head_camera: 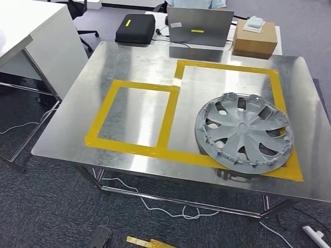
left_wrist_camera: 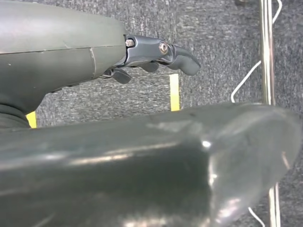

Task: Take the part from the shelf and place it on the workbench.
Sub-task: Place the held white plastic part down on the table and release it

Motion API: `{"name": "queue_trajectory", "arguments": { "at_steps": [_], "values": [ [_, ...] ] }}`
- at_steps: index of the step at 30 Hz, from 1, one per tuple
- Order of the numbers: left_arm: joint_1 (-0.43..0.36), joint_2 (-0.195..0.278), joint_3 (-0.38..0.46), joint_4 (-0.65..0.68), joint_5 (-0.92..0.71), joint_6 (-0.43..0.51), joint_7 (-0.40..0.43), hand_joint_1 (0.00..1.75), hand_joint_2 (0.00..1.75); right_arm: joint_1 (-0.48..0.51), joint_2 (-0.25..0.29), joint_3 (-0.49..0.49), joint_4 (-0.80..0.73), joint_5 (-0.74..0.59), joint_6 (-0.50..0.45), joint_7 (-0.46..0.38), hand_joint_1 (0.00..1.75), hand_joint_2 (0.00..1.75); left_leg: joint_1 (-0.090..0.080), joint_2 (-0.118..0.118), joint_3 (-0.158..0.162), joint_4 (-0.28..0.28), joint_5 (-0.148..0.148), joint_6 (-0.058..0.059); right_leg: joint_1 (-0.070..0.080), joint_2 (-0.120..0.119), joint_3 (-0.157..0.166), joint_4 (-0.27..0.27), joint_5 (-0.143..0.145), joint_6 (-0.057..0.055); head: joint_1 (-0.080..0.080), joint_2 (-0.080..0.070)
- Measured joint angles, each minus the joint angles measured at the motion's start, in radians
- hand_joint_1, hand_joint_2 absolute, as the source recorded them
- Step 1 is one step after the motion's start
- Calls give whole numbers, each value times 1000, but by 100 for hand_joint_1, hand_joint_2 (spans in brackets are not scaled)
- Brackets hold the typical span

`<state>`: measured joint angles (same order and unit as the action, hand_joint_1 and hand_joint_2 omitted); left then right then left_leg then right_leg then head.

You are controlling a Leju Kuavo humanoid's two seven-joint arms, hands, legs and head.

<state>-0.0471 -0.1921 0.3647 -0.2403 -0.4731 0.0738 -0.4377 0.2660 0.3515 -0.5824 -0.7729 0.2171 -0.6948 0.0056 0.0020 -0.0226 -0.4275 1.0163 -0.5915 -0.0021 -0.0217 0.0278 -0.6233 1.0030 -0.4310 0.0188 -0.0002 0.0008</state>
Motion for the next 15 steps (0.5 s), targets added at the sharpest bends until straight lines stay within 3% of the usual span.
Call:
{"name": "queue_trajectory", "arguments": {
  "at_steps": [2, 4, 6, 8, 10, 11, 12, 13, 15],
  "values": [
    [0, 0, 4, 0, -1, 0, -3, 0, 0, 0, 0, 1, 0, 10, 3, -2, 0, 0, -3, -18, 27, -60, 11, 8, 0, 11, -7, -3, 20, 14, -1, 0],
    [1, -1, 11, 0, -2, 0, -5, 0, 0, 1, 0, -1, 0, 22, 8, -8, 0, 0, -5, -9, 15, -59, 27, 21, -2, 18, -11, -10, 37, 28, -3, 0],
    [-1, -1, 17, 0, -4, 0, -6, 0, 0, 2, 0, -3, 1, 30, 16, -13, 0, 0, -3, 4, 2, -61, 46, 36, -3, 12, -22, -4, 25, 34, -2, 0],
    [-1, -2, 21, 1, -5, 0, -8, 0, 0, 1, 0, -5, 1, 36, 21, -17, 0, 0, -5, 16, -17, -63, 63, 48, -3, -6, -47, 56, -51, 35, 2, 0],
    [1, -1, 25, 1, -7, 0, -8, 0, 0, 0, 0, -6, 2, 40, 26, -19, 0, 0, -10, 32, -45, -61, 83, 55, -2, -17, -77, 184, -149, 38, 6, 0],
    [3, -1, 27, 1, -7, 0, -9, 0, 0, 0, 0, -6, 2, 41, 27, -20, 0, 0, -14, 41, -61, -60, 94, 56, -2, -19, -84, 244, -173, 39, 6, 0],
    [3, -1, 28, 1, -7, 1, -9, 0, 0, 0, 0, -7, 2, 42, 29, -20, 0, 0, -17, 50, -77, -57, 105, 57, -1, -21, -77, 281, -173, 39, 6, 0],
    [3, -1, 29, 1, -7, 1, -9, 0, 0, 0, -1, -8, 2, 43, 31, -21, 0, 0, -20, 59, -94, -55, 115, 56, 0, -23, -54, 281, -153, 37, 6, 0],
    [2, -1, 30, 1, -8, 1, -9, 0, 0, -1, -1, -10, 2, 48, 37, -24, 0, 0, -24, 72, -122, -48, 134, 54, 4, -39, 49, 178, -108, 27, 6, 0]
  ]
}}
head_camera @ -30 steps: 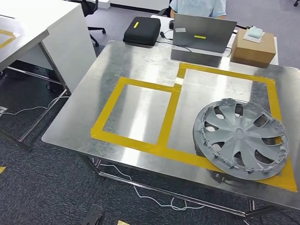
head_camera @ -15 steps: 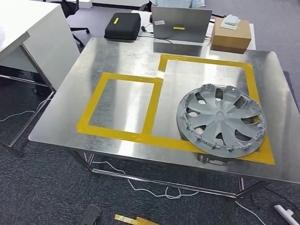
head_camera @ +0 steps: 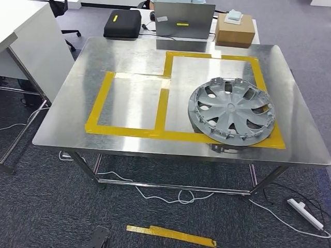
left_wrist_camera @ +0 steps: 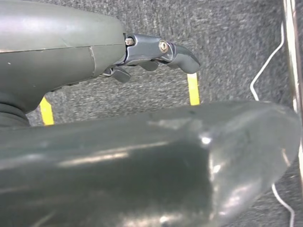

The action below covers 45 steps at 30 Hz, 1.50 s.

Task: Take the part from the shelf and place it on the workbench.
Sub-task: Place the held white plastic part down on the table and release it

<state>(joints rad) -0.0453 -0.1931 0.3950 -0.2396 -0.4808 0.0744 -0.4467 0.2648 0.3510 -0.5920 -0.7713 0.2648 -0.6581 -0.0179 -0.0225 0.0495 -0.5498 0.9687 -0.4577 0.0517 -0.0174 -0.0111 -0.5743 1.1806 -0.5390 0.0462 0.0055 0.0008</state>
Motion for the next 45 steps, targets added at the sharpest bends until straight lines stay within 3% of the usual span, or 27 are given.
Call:
{"name": "queue_trajectory", "arguments": {
  "at_steps": [2, 4, 6, 7, 10, 11, 13, 14, 16, 18, 19, 21, 22, 24, 26, 27, 29, 30, 33, 34, 36, 37, 39, 41, 42, 43, 45],
  "values": [
    [0, 0, 4, 0, -1, 0, -2, 0, 0, -3, 0, -2, 0, 11, 11, -6, 0, 0, -4, 10, -18, 11, 14, -7, 7, -27, 124, -162, -8, -10, 0, 0],
    [-1, -1, 10, 0, -3, 0, -4, 0, 0, -8, -1, -11, 1, 29, 27, -16, 0, 0, -5, 22, -27, 19, 27, -16, 13, -34, 172, -244, -30, -18, 0, 0],
    [0, 0, 18, 0, -4, 0, -7, 0, 0, -13, -1, -30, 8, 48, 43, -28, 0, 0, -2, 23, -36, 25, 28, -28, 12, -25, 155, -252, -20, -31, 1, 0],
    [2, 0, 22, 0, -6, 0, -8, 0, 0, -15, -1, -42, 12, 57, 51, -33, 0, 0, 0, 11, -43, 41, 4, -36, 11, -22, 144, -252, -9, -39, 0, 0],
    [7, 1, 35, 0, -12, 0, -14, 0, 0, -23, -1, -71, 24, 85, 75, -51, 0, 0, 10, -34, -73, 184, -143, -56, 9, -9, 100, -249, 26, -52, -2, 0],
    [8, 1, 39, 0, -13, 0, -15, 0, 0, -27, -2, -82, 29, 95, 83, -56, 0, 0, 13, -39, -80, 243, -173, -58, 10, -3, 85, -246, 38, -51, -3, 0],
    [9, 1, 46, 0, -14, 0, -17, 0, 0, -34, -3, -105, 39, 115, 98, -66, 0, 0, 15, -41, -61, 288, -161, -60, 9, 8, 52, -233, 59, -49, -3, 0],
    [9, 1, 49, 0, -15, 0, -18, 0, 0, -37, -3, -116, 44, 123, 104, -70, 0, 0, 17, -44, -30, 259, -130, -60, 9, 15, 35, -224, 68, -46, -3, 0],
    [9, 1, 55, 0, -16, 0, -20, 0, 0, -43, -4, -132, 52, 133, 111, -75, 0, 0, 21, -68, 65, 125, -89, -56, 9, 29, 2, -207, 84, -38, -3, 0],
    [9, 2, 60, 0, -17, 0, -22, 0, 0, -48, -4, -143, 57, 137, 113, -77, 0, 0, 22, -93, 132, 11, -98, -46, 10, 43, -19, -197, 101, -27, -3, 0],
    [10, 2, 61, 1, -17, 0, -22, 0, 0, -49, -5, -147, 58, 138, 114, -78, 0, 0, 20, -96, 140, -9, -106, -40, 9, 49, -24, -196, 111, -20, -2, 0],
    [11, 1, 64, 1, -17, 0, -22, 0, 0, -51, -6, -156, 62, 141, 116, -81, 0, 0, 18, -82, 127, -12, -92, -27, 6, 56, -33, -195, 123, -7, -3, 0],
    [10, 1, 66, 1, -17, 0, -23, 0, 0, -51, -7, -163, 66, 144, 119, -82, 0, 0, 18, -75, 116, -13, -82, -19, 5, 51, -43, -184, 109, -2, -1, 0],
    [8, 2, 69, 2, -17, 0, -24, 0, 0, -55, -8, -177, 73, 158, 137, -89, 0, 0, 18, -61, 90, -15, -58, -5, 4, 33, -73, -108, 23, 3, 2, 0],
    [8, 3, 75, 2, -17, 0, -27, 0, 0, -62, -9, -192, 78, 184, 184, -104, 0, 0, 14, -50, 58, -14, -34, 1, 4, 21, -101, 23, -71, 5, 5, 0],
    [9, 4, 79, 2, -18, -1, -29, 0, 0, -67, -9, -203, 81, 202, 216, -114, 0, 0, 12, -43, 41, -12, -21, 2, 4, 20, -104, 76, -86, 6, 5, 0],
    [9, 5, 87, 2, -22, -2, -34, 0, 0, -76, -10, -233, 87, 239, 272, -136, 0, 0, 9, -35, 5, -9, 3, 0, 4, 19, -68, 97, -43, 6, 5, 0],
    [9, 6, 91, 2, -26, -3, -37, 0, 0, -81, -10, -250, 90, 258, 292, -145, 0, 0, 8, -34, -11, -6, 16, -2, 4, 19, -24, 56, -14, 4, 5, 0],
    [8, 7, 99, 2, -35, -3, -45, 0, 0, -103, -10, -300, 101, 315, 342, -169, 0, 0, 4, -34, -46, 5, 48, -14, 7, 19, 159, -182, -15, -6, 5, 0],
    [8, 7, 103, 2, -36, -3, -48, 0, 0, -112, -11, -315, 107, 336, 356, -176, 0, 0, 4, -34, -56, 8, 60, -18, 9, 20, 192, -235, -26, -9, 4, 0],
    [8, 9, 113, 2, -38, -4, -55, 0, 0, -125, -13, -350, 126, 380, 382, -190, 0, 0, 6, -36, -75, 11, 79, -27, 11, 20, 192, -269, -26, -15, 4, 0],
    [10, 12, 119, 2, -41, -6, -57, 0, 0, -129, -14, -369, 138, 401, 394, -196, 0, 0, 9, -38, -87, 19, 68, -33, 10, 18, 181, -270, -19, -21, 4, 0],
    [16, 18, 127, 2, -50, -16, -61, 0, 0, -135, -14, -404, 159, 436, 411, -205, 0, 0, 13, -43, -115, 87, -8, -47, 7, 13, 161, -267, -4, -37, 3, 0],
    [20, 25, 131, 2, -62, -26, -61, 0, 0, -143, -15, -429, 175, 463, 420, -215, 0, 0, 17, -44, -148, 222, -100, -57, 9, 7, 131, -252, 11, -47, -1, 0],
    [19, 29, 133, 2, -65, -29, -61, 0, 0, -148, -15, -441, 184, 475, 423, -220, 0, 0, 18, -44, -156, 279, -121, -60, 9, 5, 114, -242, 17, -47, -1, 0],
    [19, 31, 135, 2, -69, -30, -61, 0, 0, -154, -16, -453, 193, 486, 427, -224, 0, 0, 20, -44, -150, 308, -122, -61, 9, 3, 97, -233, 21, -46, -2, 0],
    [18, 35, 138, 2, -72, -31, -61, 0, 0, -162, -17, -471, 208, 501, 431, -229, 0, 0, 21, -44, -86, 250, -81, -60, 9, 2, 68, -213, 27, -43, -2, 0]
  ]
}}
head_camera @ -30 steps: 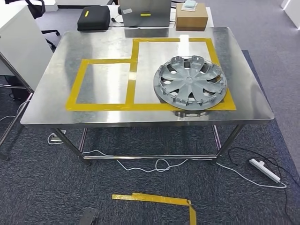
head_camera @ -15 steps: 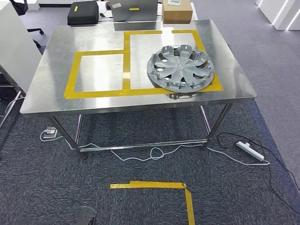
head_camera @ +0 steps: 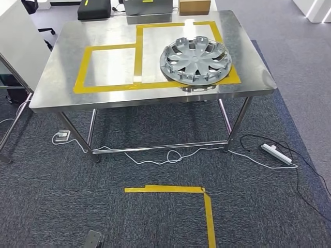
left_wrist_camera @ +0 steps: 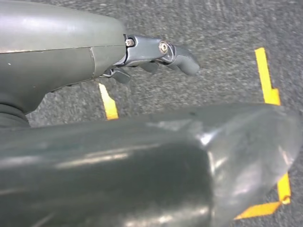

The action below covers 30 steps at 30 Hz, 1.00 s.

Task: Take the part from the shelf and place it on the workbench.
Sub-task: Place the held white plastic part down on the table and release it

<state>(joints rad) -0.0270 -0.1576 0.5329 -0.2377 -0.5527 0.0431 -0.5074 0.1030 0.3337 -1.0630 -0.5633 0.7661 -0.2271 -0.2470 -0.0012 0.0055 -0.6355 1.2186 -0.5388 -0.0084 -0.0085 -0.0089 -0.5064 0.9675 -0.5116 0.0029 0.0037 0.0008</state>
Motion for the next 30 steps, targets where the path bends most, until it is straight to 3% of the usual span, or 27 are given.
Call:
{"name": "queue_trajectory", "arguments": {
  "at_steps": [2, 4, 7, 9, 11, 12, 13, 14, 16, 18, 20, 21, 22, 23, 25, 26, 27, 28, 29, 30],
  "values": [
    [-1, 4, 3, 0, -1, 0, 0, 0, 0, -6, 0, -12, 12, 12, 1, -5, 0, 0, 0, -3, 88, -130, 27, 8, 1, 0, -20, 17, 4, 5, 1, 0],
    [-3, 6, 5, 0, -3, 2, 0, 0, 0, -14, -1, -23, 25, 25, 0, -16, 0, 0, -3, -6, 128, -200, 24, 16, 3, 0, -32, 27, 12, 16, 1, 0],
    [-4, 7, 10, 1, -6, 4, 1, 0, 0, -26, -5, -42, 48, 38, 2, -43, 0, 0, -2, -3, 122, -218, 34, 33, 3, 2, -46, 34, 13, 37, 2, 0],
    [-6, 8, 13, 1, -9, 5, 0, 0, 0, -34, -8, -54, 61, 42, 11, -58, 0, 0, 2, 0, 106, -226, 50, 48, 3, 4, -73, 91, -45, 45, 5, 0],
    [-8, 8, 16, 1, -14, 6, 0, 0, 0, -42, -10, -64, 70, 40, 31, -80, 0, 0, -2, 2, 83, -225, 68, 56, 2, 6, -111, 213, -131, 49, 7, 0],
    [-8, 9, 18, 1, -17, 7, -1, 0, 0, -46, -11, -69, 73, 37, 47, -98, 0, 0, -4, 3, 70, -225, 79, 57, 2, 6, -124, 271, -156, 50, 6, 0],
    [-8, 9, 19, 1, -19, 7, -2, 0, 0, -49, -11, -75, 74, 33, 64, -119, 0, 0, -7, 5, 57, -224, 89, 57, 2, 6, -124, 304, -156, 49, 6, 0],
    [-9, 9, 20, 1, -22, 7, -3, 0, 0, -53, -12, -81, 75, 29, 84, -145, 0, 0, -10, 5, 44, -224, 101, 57, 2, 6, -108, 303, -134, 47, 6, 0],
    [-10, 10, 22, 1, -26, 5, -9, 0, 0, -61, -12, -90, 75, 24, 123, -203, 0, 0, -13, 5, 19, -223, 124, 54, 2, 7, -26, 203, -68, 40, 6, 0],
    [-12, 11, 25, 1, -31, 1, -16, 0, 0, -75, -13, -99, 74, 26, 156, -256, 0, 0, -16, 4, 1, -222, 146, 47, 6, 9, 80, 46, -56, 31, 5, 0],
    [-12, 12, 28, 1, -35, -2, -24, 0, 0, -86, -13, -107, 71, 31, 183, -297, 0, 0, -15, 4, -6, -226, 169, 38, 13, 10, 119, -34, -68, 21, 5, 0],
    [-11, 12, 30, 1, -36, -3, -27, 0, 0, -88, -13, -112, 68, 35, 194, -311, 0, 0, -13, 4, -9, -229, 182, 32, 14, 9, 110, -40, -61, 14, 4, 0],
    [-10, 12, 32, 2, -37, -3, -29, 0, 0, -89, -13, -116, 66, 38, 202, -320, 0, 0, -10, 2, -14, -228, 179, 26, 14, 6, 97, -39, -50, 6, 5, 0],
    [-7, 12, 33, 2, -37, -3, -30, 0, 0, -90, -13, -119, 64, 40, 207, -325, 0, 0, -8, 0, -21, -216, 155, 20, 13, 3, 85, -39, -38, -4, 3, 0],
    [-1, 12, 35, 3, -38, -3, -32, 0, 0, -90, -13, -125, 60, 43, 211, -329, 0, 0, -4, -3, -36, -137, 46, 9, 12, -2, 55, -39, -10, -17, -4, 0],
    [-1, 12, 36, 3, -38, -3, -32, 0, 0, -90, -13, -126, 58, 44, 212, -329, 0, 0, -2, -3, -43, -72, -12, 5, 12, -3, 39, -37, 4, -19, -7, 0],
    [-1, 12, 36, 3, -38, -3, -32, 0, 0, -90, -13, -128, 57, 45, 213, -330, 0, 0, -1, -3, -46, -6, -50, 2, 13, -5, 23, -34, 17, -19, -8, 0],
    [-1, 12, 37, 3, -38, -3, -33, 0, 0, -91, -13, -128, 56, 46, 214, -330, 0, 0, 0, -3, -42, 44, -58, 1, 14, -7, 5, -28, 30, -18, -7, 0],
    [-1, 12, 38, 3, -38, -3, -33, 0, 0, -92, -13, -129, 56, 47, 216, -331, 0, 0, 1, -3, -27, 68, -42, 0, 14, -8, -16, -21, 42, -17, -8, 0],
    [-1, 12, 41, 3, -38, -3, -34, 0, 0, -93, -13, -129, 56, 49, 219, -331, 0, 0, 1, -3, 3, 56, -12, 1, 13, -9, -37, -11, 52, -14, -7, 0]
  ]
}}
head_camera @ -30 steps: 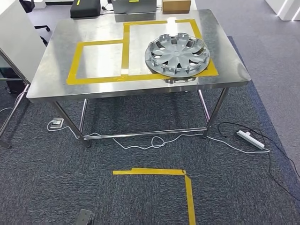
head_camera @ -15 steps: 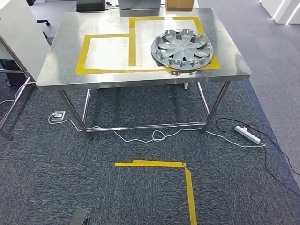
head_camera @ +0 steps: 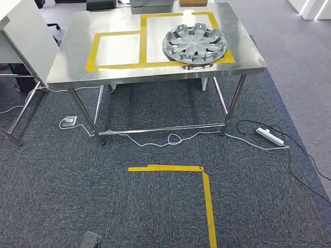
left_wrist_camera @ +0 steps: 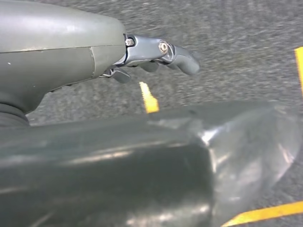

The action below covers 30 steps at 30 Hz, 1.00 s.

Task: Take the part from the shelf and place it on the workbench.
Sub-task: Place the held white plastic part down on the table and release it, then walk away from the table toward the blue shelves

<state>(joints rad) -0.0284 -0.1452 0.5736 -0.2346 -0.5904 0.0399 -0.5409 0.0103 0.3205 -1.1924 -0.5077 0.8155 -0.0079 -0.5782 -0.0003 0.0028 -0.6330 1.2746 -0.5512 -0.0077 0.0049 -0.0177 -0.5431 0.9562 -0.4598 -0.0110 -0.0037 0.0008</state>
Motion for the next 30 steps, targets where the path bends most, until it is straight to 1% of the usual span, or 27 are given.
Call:
{"name": "queue_trajectory", "arguments": {
  "at_steps": [1, 2, 3, 4, 5, 7, 8, 9, 10, 11, 12, 13, 14, 15, 16, 17, 19, 20, 21, 22, 23, 24, 25, 27, 28, 29, 30],
  "values": [
    [0, 0, 3, 0, 1, 0, -1, 0, 0, -1, 0, 0, 0, 3, 3, -1, 0, 0, 0, 0, 48, -49, 26, 2, 0, 0, -21, 11, 9, 4, 0, 0],
    [0, 0, 6, 0, 1, 0, -3, 0, 0, -3, 0, 0, 0, 7, 6, -2, 0, 0, -1, 0, 107, -124, 31, 6, 0, 0, -39, 22, 16, 8, 0, 0],
    [0, 0, 9, 0, 2, 0, -5, 0, 0, -4, 0, -1, 0, 10, 9, -4, 0, 0, -2, 0, 163, -203, 20, 11, 1, 0, -52, 31, 23, 13, 0, 0],
    [-1, 0, 11, 0, 2, 0, -7, 0, 0, -6, 0, -1, 0, 12, 10, -5, 0, 0, -4, 0, 202, -265, 4, 16, 1, -1, -61, 37, 32, 19, 0, 0],
    [-1, 0, 12, 0, 3, 0, -9, 0, 0, -8, 1, -1, 0, 14, 10, -6, 0, 0, -6, -1, 220, -299, -9, 22, 1, -2, -66, 39, 41, 25, 0, 0],
    [2, 0, 14, 0, 3, 0, -10, 0, 0, -9, 1, -2, 0, 16, 10, -8, 0, 0, -8, 2, 209, -308, 2, 34, -1, -1, -73, 39, 54, 36, -1, 0],
    [3, 0, 15, 1, 3, 0, -11, 0, 0, -9, 1, -3, 0, 16, 10, -8, 0, 0, -8, 4, 196, -309, 14, 42, -3, 2, -81, 48, 37, 41, 0, 0],
    [3, 0, 16, 1, 3, 0, -11, 0, 0, -8, 1, -4, 0, 17, 10, -8, 0, 0, -7, 6, 181, -310, 29, 49, -4, 6, -93, 74, 0, 45, 2, 0],
    [2, 0, 16, 2, 3, 0, -11, 0, 0, -8, 1, -6, 0, 17, 10, -8, 0, 0, -7, 8, 165, -311, 43, 55, -6, 10, -109, 118, -54, 50, 3, 0],
    [2, 0, 17, 2, 3, 0, -11, 0, 0, -8, 1, -6, 0, 17, 10, -8, 0, 0, -9, 8, 147, -310, 57, 59, -7, 13, -125, 177, -108, 53, 6, 0],
    [2, 0, 17, 2, 3, 0, -11, 0, 0, -9, 1, -7, 0, 17, 10, -8, 0, 0, -10, 8, 129, -310, 72, 60, -8, 14, -136, 242, -145, 55, 7, 0],
    [2, 0, 18, 2, 3, 0, -11, 0, 0, -9, 1, -7, 0, 17, 10, -8, 0, 0, -12, 9, 109, -308, 86, 60, -8, 14, -139, 294, -155, 57, 7, 0],
    [2, 0, 19, 2, 3, 0, -11, 0, 0, -9, 1, -8, 0, 17, 11, -8, 0, 0, -14, 9, 89, -306, 101, 59, -8, 14, -129, 324, -139, 57, 6, 0],
    [2, 0, 19, 2, 3, 0, -11, 0, 0, -10, 1, -8, 0, 17, 11, -8, 0, 0, -15, 10, 68, -304, 116, 58, -8, 14, -104, 324, -108, 56, 6, 0],
    [1, 0, 20, 2, 3, 0, -11, 0, 0, -10, 1, -9, 0, 18, 11, -8, 0, 0, -16, 9, 48, -301, 130, 56, -8, 14, -62, 288, -77, 54, 6, 0],
    [1, 0, 20, 2, 3, 0, -12, 0, 0, -12, 1, -9, 0, 19, 11, -9, 0, 0, -16, 9, 33, -297, 143, 54, -8, 16, -2, 221, -65, 50, 6, 0],
    [0, -1, 22, 2, 4, -1, -14, 0, 0, -17, 1, -9, 0, 24, 9, -12, 0, 0, -19, 7, 13, -290, 166, 46, -5, 21, 127, 48, -95, 40, 5, 0],
    [0, -2, 24, 2, 5, -1, -15, 0, 0, -19, 1, -9, 0, 28, 7, -14, 0, 0, -18, 7, 9, -289, 178, 41, -2, 23, 164, -11, -115, 34, 5, 0],
    [0, -5, 26, 2, 7, -1, -16, 0, 0, -21, 0, -9, 1, 32, 3, -16, 0, 0, -17, 6, 4, -290, 191, 36, 2, 23, 178, -42, -122, 28, 4, 0],
    [1, -9, 29, 2, 8, 1, -17, 0, 0, -21, 0, -10, 4, 36, -2, -17, 0, 0, -14, 5, -2, -291, 200, 30, 2, 21, 168, -45, -116, 21, 4, 0],
    [3, -15, 32, 1, 8, 4, -16, 0, 0, -21, -2, -12, 7, 40, -7, -18, 0, 0, -12, 3, -8, -288, 192, 24, 2, 17, 154, -43, -104, 13, 5, 0],
    [7, -21, 35, 1, 6, 7, -15, 0, 0, -21, -4, -14, 12, 43, -12, -18, 0, 0, -10, 0, -16, -270, 160, 18, 0, 13, 140, -42, -90, 5, 4, 0],
    [10, -28, 36, 1, 4, 9, -14, 0, 0, -21, -7, -17, 17, 46, -17, -19, 0, 0, -7, -1, -26, -233, 107, 12, -1, 8, 122, -41, -75, -2, 2, 0],
    [14, -38, 38, -2, -1, 11, -13, 0, 0, -22, -12, -20, 26, 51, -23, -22, 0, 0, -2, -2, -42, -109, -6, 2, 1, -1, 84, -35, -49, -8, -3, 0],
    [14, -41, 38, -3, -3, 11, -14, 0, 0, -23, -14, -21, 30, 53, -25, -24, 0, 0, 1, -2, -45, -48, -29, -3, 1, -8, 64, -30, -37, -8, -3, 0],
    [15, -45, 39, -6, -6, 9, -14, 0, 0, -24, -17, -23, 35, 55, -27, -26, 0, 0, 4, -2, -40, -7, -24, -6, 1, -15, 45, -24, -27, -7, -4, 0],
    [18, -49, 40, -12, -10, 4, -14, 0, 0, -25, -19, -23, 42, 58, -30, -28, 0, 0, 6, -1, -22, 3, 2, -9, 1, -23, 25, -15, -18, -5, -4, 0]
  ]
}}
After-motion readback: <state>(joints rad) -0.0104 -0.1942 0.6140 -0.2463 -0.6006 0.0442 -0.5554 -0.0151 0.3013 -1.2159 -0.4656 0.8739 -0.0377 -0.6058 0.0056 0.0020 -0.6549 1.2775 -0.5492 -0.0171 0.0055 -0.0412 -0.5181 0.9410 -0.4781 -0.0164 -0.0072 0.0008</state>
